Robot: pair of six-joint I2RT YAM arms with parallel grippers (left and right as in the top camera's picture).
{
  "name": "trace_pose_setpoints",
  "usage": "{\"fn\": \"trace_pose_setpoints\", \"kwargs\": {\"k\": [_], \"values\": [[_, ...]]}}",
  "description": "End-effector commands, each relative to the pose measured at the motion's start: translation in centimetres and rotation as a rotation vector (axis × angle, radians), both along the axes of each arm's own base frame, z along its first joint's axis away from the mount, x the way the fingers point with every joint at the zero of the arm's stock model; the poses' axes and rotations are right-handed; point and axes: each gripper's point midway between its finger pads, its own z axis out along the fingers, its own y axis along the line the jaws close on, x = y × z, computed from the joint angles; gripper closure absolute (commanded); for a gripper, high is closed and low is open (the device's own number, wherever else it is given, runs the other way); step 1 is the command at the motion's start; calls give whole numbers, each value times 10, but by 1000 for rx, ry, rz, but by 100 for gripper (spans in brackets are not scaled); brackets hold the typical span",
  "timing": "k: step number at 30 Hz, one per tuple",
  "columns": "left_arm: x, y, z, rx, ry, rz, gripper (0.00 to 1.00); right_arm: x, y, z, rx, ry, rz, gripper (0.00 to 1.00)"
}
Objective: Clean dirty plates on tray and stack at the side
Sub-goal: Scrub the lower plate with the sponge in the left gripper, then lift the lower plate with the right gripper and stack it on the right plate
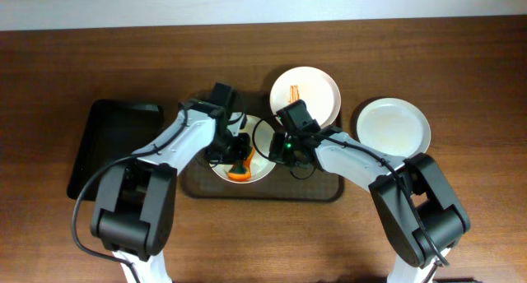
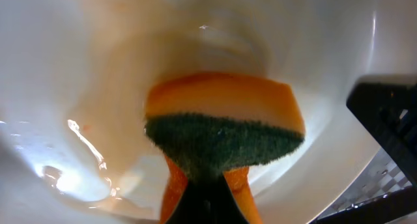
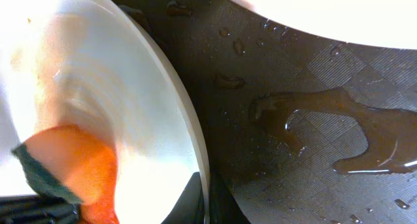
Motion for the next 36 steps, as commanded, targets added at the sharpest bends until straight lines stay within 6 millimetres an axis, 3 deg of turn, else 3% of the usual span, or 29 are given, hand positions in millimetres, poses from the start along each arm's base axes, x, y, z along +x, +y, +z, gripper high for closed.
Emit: {"fn": "trace_pose_setpoints", "kwargs": {"k": [1, 3, 5, 6, 9, 11, 12, 13, 15, 17, 19, 20, 21, 22, 23, 24, 25, 27, 28, 31, 34, 36], "values": [[15, 23, -4, 13, -24, 43, 100, -3, -3, -10, -26, 18, 2, 96], [43, 43, -3, 73, -125, 83, 100, -3, -3, -10, -26, 18, 2, 96], [73, 79, -1, 301, -280, 123, 100, -3, -2, -10, -25, 18, 2, 96], [85, 81, 4, 337, -341, 130, 100, -3, -2, -10, -25, 18, 2, 96], [102, 57, 11, 279, -428, 114, 100, -3, -2, -10, -25, 18, 3, 96], [102, 26, 17, 151, -439, 11, 100, -2, -2, -9, -22, 12, 3, 96], [101, 19, 23, 111, -434, -14, 100, -2, -2, -9, -21, 11, 3, 96], [103, 17, 43, 87, -429, -16, 100, -2, -2, -9, -21, 11, 3, 96], [116, 31, 102, 89, -452, 22, 100, -2, -2, -9, -25, 5, 17, 93], [128, 57, 153, 95, -481, 85, 100, 6, 2, -5, -16, -42, 42, 80], [135, 73, 160, 99, -495, 121, 100, 11, 0, -4, -32, -65, 29, 79], [135, 78, 157, 104, -486, 130, 100, 12, -2, -5, -45, -70, 23, 83], [134, 82, 155, 109, -475, 137, 100, 10, -2, -5, -40, -61, 27, 96], [133, 83, 152, 112, -466, 138, 100, 7, 1, -5, -25, -46, 37, 96], [132, 84, 150, 115, -460, 138, 100, 1, 9, 4, 23, -17, 75, 96], [129, 84, 148, 118, -449, 137, 100, 1, 10, 26, -3, -55, 155, 96], [128, 87, 147, 136, -444, 140, 100, 2, 3, 41, -67, -79, 166, 96], [125, 92, 145, 163, -431, 145, 100, 8, -30, 101, -357, -229, 199, 96], [125, 93, 145, 163, -432, 146, 100, 8, -37, 119, -461, -294, 209, 96], [126, 96, 145, 165, -432, 154, 100, 7, -54, 161, -802, -482, 180, 96], [125, 97, 145, 166, -429, 156, 100, 3, -53, 191, -994, -631, 133, 96], [125, 97, 145, 166, -429, 156, 100, -4, -53, 225, -1164, -775, 61, 96]]}}
